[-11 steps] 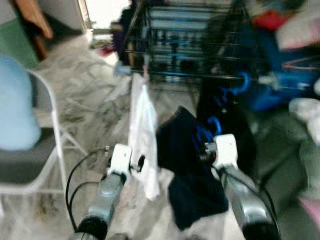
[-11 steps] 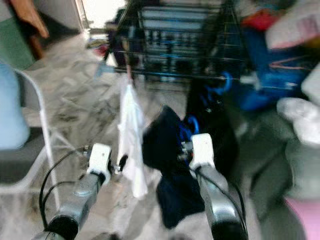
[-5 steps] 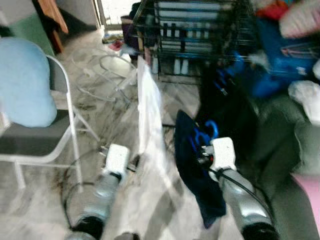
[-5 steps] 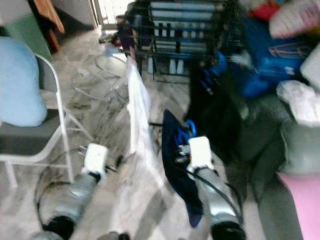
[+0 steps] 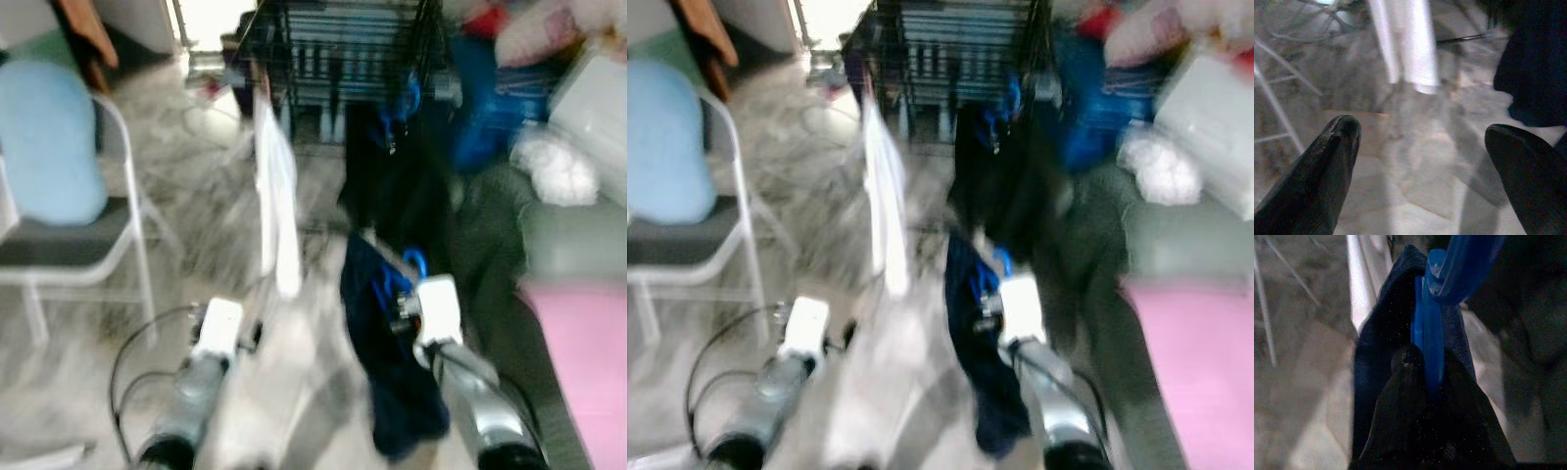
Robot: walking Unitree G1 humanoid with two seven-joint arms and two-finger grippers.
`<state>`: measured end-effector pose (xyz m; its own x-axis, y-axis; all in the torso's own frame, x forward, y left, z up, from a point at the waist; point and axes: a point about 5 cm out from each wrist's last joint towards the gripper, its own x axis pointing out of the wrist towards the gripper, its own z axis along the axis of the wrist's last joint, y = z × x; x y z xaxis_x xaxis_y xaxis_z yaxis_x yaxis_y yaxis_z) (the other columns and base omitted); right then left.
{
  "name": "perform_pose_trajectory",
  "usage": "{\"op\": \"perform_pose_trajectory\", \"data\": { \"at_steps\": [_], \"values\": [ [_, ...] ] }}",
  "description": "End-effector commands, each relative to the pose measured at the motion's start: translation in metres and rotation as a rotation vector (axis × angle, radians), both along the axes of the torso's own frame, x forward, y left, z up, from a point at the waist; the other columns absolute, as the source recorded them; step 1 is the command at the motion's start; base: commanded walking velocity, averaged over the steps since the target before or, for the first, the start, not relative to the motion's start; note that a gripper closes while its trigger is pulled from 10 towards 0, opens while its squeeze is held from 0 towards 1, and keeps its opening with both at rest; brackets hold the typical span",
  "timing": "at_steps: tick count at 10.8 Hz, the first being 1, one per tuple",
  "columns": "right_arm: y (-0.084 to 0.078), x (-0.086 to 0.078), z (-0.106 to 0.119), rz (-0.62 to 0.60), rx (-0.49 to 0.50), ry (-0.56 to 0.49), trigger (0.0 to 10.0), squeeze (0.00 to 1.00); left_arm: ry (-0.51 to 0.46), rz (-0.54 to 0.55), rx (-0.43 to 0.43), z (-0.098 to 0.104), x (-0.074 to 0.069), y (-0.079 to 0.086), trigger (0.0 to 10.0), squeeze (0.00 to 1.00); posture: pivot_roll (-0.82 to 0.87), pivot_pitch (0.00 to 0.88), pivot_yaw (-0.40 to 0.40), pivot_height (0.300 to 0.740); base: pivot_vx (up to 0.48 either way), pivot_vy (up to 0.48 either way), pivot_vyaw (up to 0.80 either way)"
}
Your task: Hang hanger
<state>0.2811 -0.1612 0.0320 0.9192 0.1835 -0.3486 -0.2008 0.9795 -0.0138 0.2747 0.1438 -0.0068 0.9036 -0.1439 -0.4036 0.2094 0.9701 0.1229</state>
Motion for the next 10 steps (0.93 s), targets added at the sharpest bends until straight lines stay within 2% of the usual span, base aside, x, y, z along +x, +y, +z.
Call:
{"op": "perform_pose_trajectory", "data": {
  "at_steps": [1, 2, 3, 6, 7, 8, 9, 10],
  "values": [
    [0.003, 0.004, 0.005, -0.002, 0.013, -0.026, 10.0, 0.0, -0.015, -0.011, 0.019, 0.003, 0.002, 0.005, 10.0, 0.0, -0.14, 0.051, -0.01, 0.74, -0.364, 0.0, 0.0],
    [0.012, 0.002, -0.001, 0.023, 0.027, -0.005, 10.0, 0.0, -0.039, 0.01, 0.045, 0.006, 0.003, 0.015, 10.0, 0.0, -0.11, 0.033, -0.016, 0.74, 0.0, 0.0, 0.0],
    [0.023, 0.0, -0.005, 0.044, 0.06, 0.015, 10.0, 0.0, -0.045, 0.112, 0.045, 0.007, 0.002, 0.032, 10.0, 0.0, -0.06, 0.044, -0.011, 0.74, 0.0, 0.0, 0.0],
    [0.037, -0.001, -0.005, 0.101, 0.107, 0.008, 10.0, 0.0, -0.06, 0.121, 0.08, 0.008, 0.001, 0.039, 10.0, 0.0, -0.03, 0.058, -0.028, 0.74, 0.0, 0.0, 0.0],
    [0.034, 0.001, -0.001, 0.113, 0.097, -0.028, 10.0, 0.0, -0.13, 0.203, 0.081, 0.018, 0.005, 0.05, 10.0, 0.0, -0.03, 0.049, -0.027, 0.74, 0.0, 0.0, 0.0],
    [0.025, 0.007, 0.007, 0.075, 0.1, -0.072, 10.0, 0.0, -0.209, 0.261, 0.117, 0.029, 0.01, 0.055, 10.0, 0.0, -0.03, 0.049, -0.029, 0.74, 0.0, 0.0, 0.0],
    [0.021, 0.01, 0.014, 0.059, 0.1, -0.102, 10.0, 0.0, -0.229, 0.281, 0.111, 0.033, 0.012, 0.055, 10.0, 0.0, -0.04, 0.056, -0.025, 0.74, 0.0, 0.0, 0.0],
    [0.023, 0.016, 0.031, 0.064, 0.098, -0.173, 10.0, 0.0, -0.252, 0.262, 0.095, 0.039, 0.013, 0.052, 10.0, 0.0, -0.08, 0.067, -0.026, 0.74, 0.0, 0.0, 0.72]
  ]
}}
